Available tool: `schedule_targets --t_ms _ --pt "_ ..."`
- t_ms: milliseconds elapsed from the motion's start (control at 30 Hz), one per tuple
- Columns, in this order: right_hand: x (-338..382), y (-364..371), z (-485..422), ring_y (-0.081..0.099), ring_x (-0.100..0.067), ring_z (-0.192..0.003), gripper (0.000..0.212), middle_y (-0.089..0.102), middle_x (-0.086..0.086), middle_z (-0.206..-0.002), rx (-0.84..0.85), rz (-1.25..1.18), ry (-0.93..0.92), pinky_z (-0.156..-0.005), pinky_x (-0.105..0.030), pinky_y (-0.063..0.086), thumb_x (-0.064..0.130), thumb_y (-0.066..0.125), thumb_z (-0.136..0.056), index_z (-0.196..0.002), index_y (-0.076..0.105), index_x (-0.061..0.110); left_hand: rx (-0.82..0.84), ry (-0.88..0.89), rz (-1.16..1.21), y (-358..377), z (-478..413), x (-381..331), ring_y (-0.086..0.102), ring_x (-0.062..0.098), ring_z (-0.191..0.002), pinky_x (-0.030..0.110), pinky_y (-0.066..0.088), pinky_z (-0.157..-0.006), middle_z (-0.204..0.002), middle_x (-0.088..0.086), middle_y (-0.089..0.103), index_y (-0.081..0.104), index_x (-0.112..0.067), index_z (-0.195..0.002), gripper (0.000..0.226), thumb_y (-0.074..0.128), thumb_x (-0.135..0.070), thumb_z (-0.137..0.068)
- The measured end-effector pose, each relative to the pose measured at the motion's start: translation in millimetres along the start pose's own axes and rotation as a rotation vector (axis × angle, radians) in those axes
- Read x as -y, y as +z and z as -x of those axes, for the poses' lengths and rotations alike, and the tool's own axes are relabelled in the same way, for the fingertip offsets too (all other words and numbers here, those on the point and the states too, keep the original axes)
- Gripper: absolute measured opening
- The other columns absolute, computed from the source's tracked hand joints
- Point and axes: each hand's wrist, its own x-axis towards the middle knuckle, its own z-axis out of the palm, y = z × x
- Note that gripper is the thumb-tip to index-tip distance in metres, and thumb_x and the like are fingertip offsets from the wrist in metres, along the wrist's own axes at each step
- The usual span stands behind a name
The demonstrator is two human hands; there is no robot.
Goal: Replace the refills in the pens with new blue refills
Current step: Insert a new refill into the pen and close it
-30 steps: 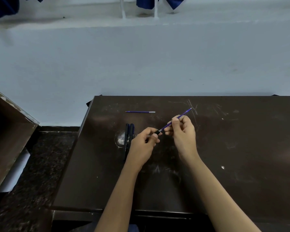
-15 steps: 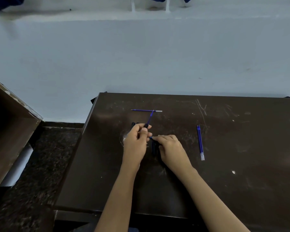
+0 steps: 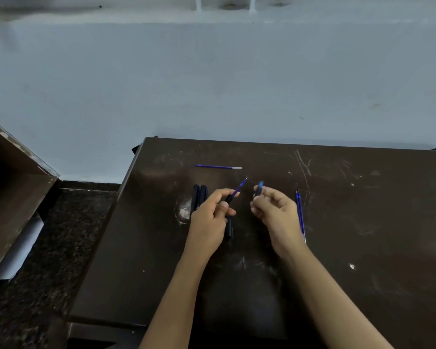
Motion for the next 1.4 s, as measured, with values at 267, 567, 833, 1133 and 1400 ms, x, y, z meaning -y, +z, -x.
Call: schedule_targets --t_ms 267,567,833,1133,1400 --pt "17 -14 -4 0.071 -0.017 -0.081 0.011 0.065 -0.014 -0.092 0.047 -0.579 0.259 -0.077 -0.026 0.058 -0.002 0.054 -0.089 -0.091 0.061 0.006 0.066 0.032 -0.165 4 3 -5 0.049 0.0 -0.065 0.01 0.04 -0.063 -0.084 -0.003 0.064 0.06 -0.029 -0.117 0.034 0.04 -0.009 -0.099" --pt "19 -14 -2 0.07 -0.016 -0.083 0.01 0.068 -0.016 -0.097 0.131 -0.466 0.224 -0.079 -0.028 0.057 0.0 0.056 -0.089 -0.093 0.063 0.006 0.082 0.013 -0.188 6 4 -4 0.049 0.003 -0.067 0.004 0.041 -0.058 -0.089 0.0 0.063 0.06 -0.031 -0.117 0.034 0.038 -0.011 -0.1" --pt "17 -11 1 0.069 -0.015 -0.085 0.018 0.068 -0.007 -0.084 0.169 -0.298 0.149 -0.08 -0.029 0.057 -0.002 0.054 -0.089 -0.102 0.063 0.006 0.096 0.001 -0.208 7 2 -1 0.051 0.003 -0.067 0.007 0.039 -0.055 -0.085 -0.002 0.066 0.06 -0.034 -0.113 0.036 0.039 -0.009 -0.098" --pt "13 -7 4 0.061 -0.01 -0.078 0.017 0.066 -0.002 -0.083 0.221 -0.113 0.189 -0.079 -0.027 0.051 0.003 0.06 -0.087 -0.1 0.067 0.009 0.085 -0.043 -0.136 9 4 -4 0.053 -0.004 -0.044 0.006 0.042 -0.053 -0.066 -0.005 0.068 0.068 -0.019 -0.076 0.036 0.043 -0.033 -0.099" --pt "11 -8 5 0.063 -0.007 -0.072 0.015 0.069 0.001 -0.077 0.267 -0.088 0.212 -0.069 -0.02 0.05 0.007 0.062 -0.086 -0.099 0.068 0.011 0.041 -0.117 -0.125 8 5 -9 0.06 0.002 -0.063 0.014 0.041 -0.061 -0.063 -0.007 0.066 0.071 -0.022 -0.082 0.034 0.043 -0.032 -0.098"
